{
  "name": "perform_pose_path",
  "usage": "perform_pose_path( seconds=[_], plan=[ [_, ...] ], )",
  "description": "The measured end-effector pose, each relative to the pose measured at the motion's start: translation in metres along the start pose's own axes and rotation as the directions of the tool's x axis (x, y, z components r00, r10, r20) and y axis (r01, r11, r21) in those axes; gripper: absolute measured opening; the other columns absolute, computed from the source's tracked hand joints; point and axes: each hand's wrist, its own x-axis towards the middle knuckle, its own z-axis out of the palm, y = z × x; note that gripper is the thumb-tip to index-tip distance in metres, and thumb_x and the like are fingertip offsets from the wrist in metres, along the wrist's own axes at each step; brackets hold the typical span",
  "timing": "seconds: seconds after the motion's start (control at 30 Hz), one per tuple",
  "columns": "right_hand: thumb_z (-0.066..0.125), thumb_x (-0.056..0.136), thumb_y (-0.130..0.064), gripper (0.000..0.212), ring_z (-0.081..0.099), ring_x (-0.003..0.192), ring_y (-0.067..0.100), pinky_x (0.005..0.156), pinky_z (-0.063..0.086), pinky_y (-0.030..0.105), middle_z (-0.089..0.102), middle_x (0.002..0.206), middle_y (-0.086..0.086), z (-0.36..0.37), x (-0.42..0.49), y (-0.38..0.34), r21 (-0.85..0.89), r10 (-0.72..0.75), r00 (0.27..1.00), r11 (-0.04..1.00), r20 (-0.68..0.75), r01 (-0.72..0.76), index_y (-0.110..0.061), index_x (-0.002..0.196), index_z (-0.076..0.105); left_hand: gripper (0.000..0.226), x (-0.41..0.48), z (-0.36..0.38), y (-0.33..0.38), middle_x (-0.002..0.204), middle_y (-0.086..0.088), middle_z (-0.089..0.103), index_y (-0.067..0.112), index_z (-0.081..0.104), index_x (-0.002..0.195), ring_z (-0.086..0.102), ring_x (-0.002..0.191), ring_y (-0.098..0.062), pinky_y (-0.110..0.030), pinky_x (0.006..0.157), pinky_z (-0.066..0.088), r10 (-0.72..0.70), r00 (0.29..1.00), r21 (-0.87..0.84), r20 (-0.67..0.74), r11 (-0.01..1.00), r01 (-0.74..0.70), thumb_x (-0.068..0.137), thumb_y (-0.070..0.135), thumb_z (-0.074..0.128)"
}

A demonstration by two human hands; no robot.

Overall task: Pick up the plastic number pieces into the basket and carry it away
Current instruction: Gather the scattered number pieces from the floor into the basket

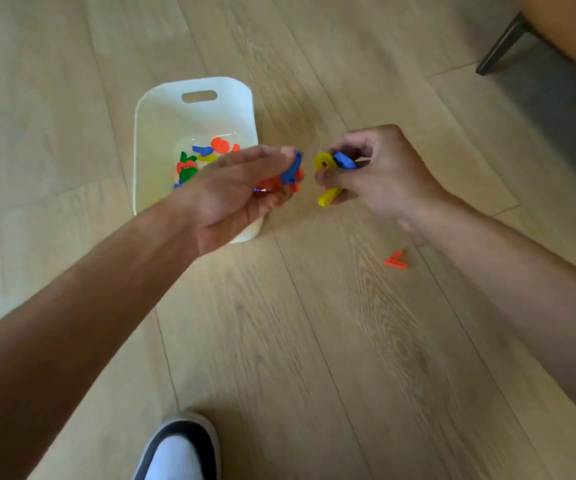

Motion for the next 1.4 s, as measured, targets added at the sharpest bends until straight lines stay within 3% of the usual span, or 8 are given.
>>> perform_pose_path(
  seconds=[0.2, 0.3, 0.4, 0.6, 0.7, 0.93, 1.13, 1.4],
  plan=[
    [0.081, 0.077, -0.007, 0.015, 0.073, 0.064, 0.025, 0.064, 0.063, 0.040, 0.065, 0.079, 0.009, 0.078, 0.064, -0.044, -0.101, -0.044, 0.984, 0.993, 0.174, 0.063, -0.006, 0.087, 0.070, 0.013, 0.000, -0.079, 0.026, 0.087, -0.008, 0.059, 0.012, 0.064, 0.093, 0.053, 0.061, -0.014, -0.016, 0.051, 0.051, 0.192, 0.918, 0.364, -0.347, 0.930, -0.057, 0.100, 0.013, 0.054],
    [0.082, 0.079, -0.011, 0.018, 0.073, 0.064, 0.025, 0.068, 0.063, 0.039, 0.062, 0.082, 0.003, 0.104, 0.083, -0.048, -0.177, -0.006, 0.978, 0.983, 0.209, 0.044, -0.010, 0.091, 0.070, 0.015, 0.005, -0.096, 0.022, 0.100, -0.011, 0.060, 0.009, 0.065, 0.104, 0.058, 0.069, -0.021, -0.027, 0.070, 0.058, 0.192, 0.880, 0.464, -0.434, 0.885, 0.036, 0.101, 0.016, 0.051],
    [0.079, 0.079, -0.018, 0.015, 0.074, 0.080, 0.024, 0.078, 0.062, 0.039, 0.068, 0.086, 0.004, 0.115, 0.095, -0.042, -0.208, -0.012, 0.975, 0.976, 0.221, 0.059, -0.010, 0.090, 0.075, 0.023, 0.004, -0.094, 0.022, 0.098, -0.008, 0.061, 0.007, 0.063, 0.115, 0.065, 0.088, -0.029, -0.040, 0.090, 0.058, 0.168, 0.875, 0.471, -0.454, 0.879, 0.076, 0.103, 0.015, 0.046],
    [0.058, 0.087, -0.010, 0.027, 0.065, 0.108, 0.017, 0.100, 0.053, 0.039, 0.067, 0.112, -0.001, 0.098, 0.087, -0.036, -0.110, 0.004, 0.966, 0.994, 0.257, 0.026, -0.019, 0.110, 0.071, 0.033, -0.003, -0.082, 0.026, 0.100, -0.010, 0.059, 0.004, 0.056, 0.131, 0.059, 0.092, -0.029, -0.042, 0.085, 0.056, 0.153, 0.891, 0.462, -0.428, 0.884, 0.070, 0.100, 0.004, 0.045],
    [0.056, 0.089, -0.005, 0.032, 0.065, 0.111, 0.015, 0.100, 0.053, 0.037, 0.067, 0.115, -0.001, 0.072, 0.067, -0.038, 0.006, -0.036, 0.982, 0.999, 0.186, 0.035, -0.017, 0.115, 0.069, 0.038, -0.003, -0.072, 0.023, 0.120, -0.011, 0.065, 0.016, 0.060, 0.128, 0.065, 0.102, -0.031, -0.045, 0.092, 0.057, 0.284, 0.854, 0.668, -0.437, 0.738, 0.096, 0.092, 0.017, 0.049],
    [0.054, 0.092, 0.003, 0.023, 0.073, 0.089, 0.024, 0.080, 0.058, 0.036, 0.070, 0.102, 0.013, -0.040, -0.011, 0.003, 0.176, -0.007, 0.992, 0.984, -0.123, 0.029, -0.009, 0.105, 0.069, 0.028, 0.008, 0.027, -0.012, 0.115, 0.002, 0.065, 0.014, 0.066, 0.114, 0.063, 0.096, -0.014, -0.026, 0.079, 0.052, 0.625, 0.780, 0.849, 0.028, 0.397, -0.348, 0.087, 0.018, 0.057],
    [0.055, 0.091, 0.004, 0.024, 0.063, 0.062, 0.012, 0.061, 0.050, 0.027, 0.063, 0.080, 0.008, -0.142, -0.074, 0.075, 0.127, 0.117, 0.885, 0.990, -0.451, -0.066, -0.017, 0.087, 0.067, 0.032, 0.038, 0.102, -0.093, 0.115, -0.003, 0.061, 0.019, 0.063, 0.120, 0.060, 0.102, -0.020, -0.034, 0.086, 0.051, 0.240, 0.831, 0.846, 0.501, 0.070, -0.529, 0.088, 0.024, 0.066],
    [0.068, 0.078, -0.011, 0.020, 0.063, 0.087, 0.015, 0.084, 0.055, 0.034, 0.068, 0.093, 0.001, -0.176, -0.109, 0.147, -0.342, 0.105, 0.824, 0.874, -0.557, -0.344, -0.028, 0.088, 0.066, 0.020, 0.074, 0.112, -0.136, 0.114, -0.001, 0.053, 0.021, 0.064, 0.113, 0.053, 0.104, -0.020, -0.039, 0.083, 0.056, 0.110, 0.810, 0.812, 0.576, -0.192, -0.551, 0.095, 0.014, 0.058]
  ],
)
